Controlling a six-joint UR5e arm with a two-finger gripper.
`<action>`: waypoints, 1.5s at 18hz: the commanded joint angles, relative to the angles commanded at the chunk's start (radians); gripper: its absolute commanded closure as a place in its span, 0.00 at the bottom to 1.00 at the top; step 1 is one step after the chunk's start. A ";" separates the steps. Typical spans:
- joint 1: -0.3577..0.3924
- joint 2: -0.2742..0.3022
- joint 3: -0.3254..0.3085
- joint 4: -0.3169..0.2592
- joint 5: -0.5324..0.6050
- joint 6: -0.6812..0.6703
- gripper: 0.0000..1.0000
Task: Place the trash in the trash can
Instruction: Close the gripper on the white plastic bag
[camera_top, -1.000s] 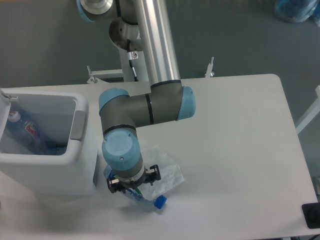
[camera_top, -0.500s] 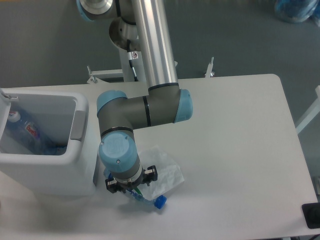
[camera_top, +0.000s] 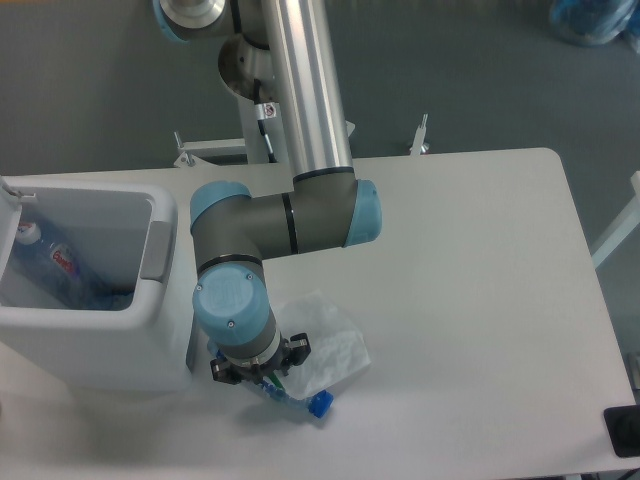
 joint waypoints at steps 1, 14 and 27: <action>0.000 0.000 0.000 0.000 0.000 0.000 0.78; 0.000 0.017 -0.002 0.000 -0.011 0.003 0.85; 0.038 0.069 0.006 0.008 -0.032 0.014 1.00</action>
